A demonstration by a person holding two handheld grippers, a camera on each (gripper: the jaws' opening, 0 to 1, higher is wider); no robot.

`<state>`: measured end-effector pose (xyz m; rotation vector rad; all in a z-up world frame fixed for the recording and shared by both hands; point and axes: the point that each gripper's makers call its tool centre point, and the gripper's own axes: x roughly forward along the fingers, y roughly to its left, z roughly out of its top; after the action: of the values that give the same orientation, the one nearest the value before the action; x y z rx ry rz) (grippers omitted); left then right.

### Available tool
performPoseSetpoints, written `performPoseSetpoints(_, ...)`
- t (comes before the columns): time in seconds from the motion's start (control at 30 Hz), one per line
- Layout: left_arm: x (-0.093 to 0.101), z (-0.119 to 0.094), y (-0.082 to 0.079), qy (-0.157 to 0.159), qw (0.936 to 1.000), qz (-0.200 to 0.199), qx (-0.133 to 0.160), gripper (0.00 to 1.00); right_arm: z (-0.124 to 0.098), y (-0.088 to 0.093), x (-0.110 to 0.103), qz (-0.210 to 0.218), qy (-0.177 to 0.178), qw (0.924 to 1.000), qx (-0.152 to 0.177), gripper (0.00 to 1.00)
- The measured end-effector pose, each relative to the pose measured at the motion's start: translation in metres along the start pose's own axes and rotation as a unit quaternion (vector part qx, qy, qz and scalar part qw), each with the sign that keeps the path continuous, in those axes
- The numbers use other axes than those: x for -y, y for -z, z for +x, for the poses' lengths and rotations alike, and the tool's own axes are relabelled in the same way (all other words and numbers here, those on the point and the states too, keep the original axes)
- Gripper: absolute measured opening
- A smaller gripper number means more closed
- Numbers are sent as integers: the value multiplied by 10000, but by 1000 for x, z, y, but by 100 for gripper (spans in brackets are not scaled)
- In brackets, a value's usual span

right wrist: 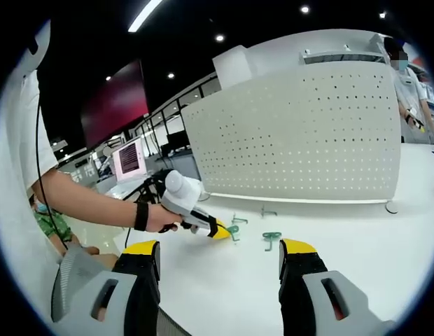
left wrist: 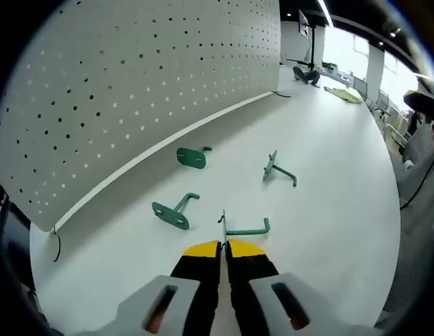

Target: Insert the hook assembly into the mounting plate slot until the hook locks in place.

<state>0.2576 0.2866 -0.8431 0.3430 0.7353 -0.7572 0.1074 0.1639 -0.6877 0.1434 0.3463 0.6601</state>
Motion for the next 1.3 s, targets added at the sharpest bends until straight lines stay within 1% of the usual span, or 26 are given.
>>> performPoseSetpoints(0.33, 8, -11, -12, 22, 9996, -122, 240, 3, 4, -4, -5, -55, -120, 9999, 36, 69)
performPoseSetpoints(0.67, 15, -27, -18, -3, 9988, -229, 426, 3, 5, -7, -9, -65, -198, 9997, 95, 68)
performPoseSetpoints(0.73, 18, -31, -19, 2, 9985, -273, 473, 3, 5, -8, -9, -65, -215, 9997, 98, 68)
performPoseSetpoints(0.83, 25, -37, -21, 11, 9986, -180, 504, 3, 6, -10, -10, -82, -239, 9996, 129, 68)
performPoseSetpoints(0.9, 30, -42, -24, 60, 9981, -171, 591, 3, 6, -11, -11, -97, -241, 9995, 153, 68)
performPoseSetpoints(1.03, 36, -50, -30, 72, 9966, -304, 761, 3, 5, -12, -11, -59, -226, 9995, 196, 67)
performPoseSetpoints(1.2, 46, -56, -34, 125, 9958, -333, 849, 3, 5, -14, -12, -42, -216, 9994, 260, 67)
performPoseSetpoints(1.3, 51, -61, -39, 160, 9946, -391, 952, 3, 5, -16, -13, -39, -222, 9993, 295, 66)
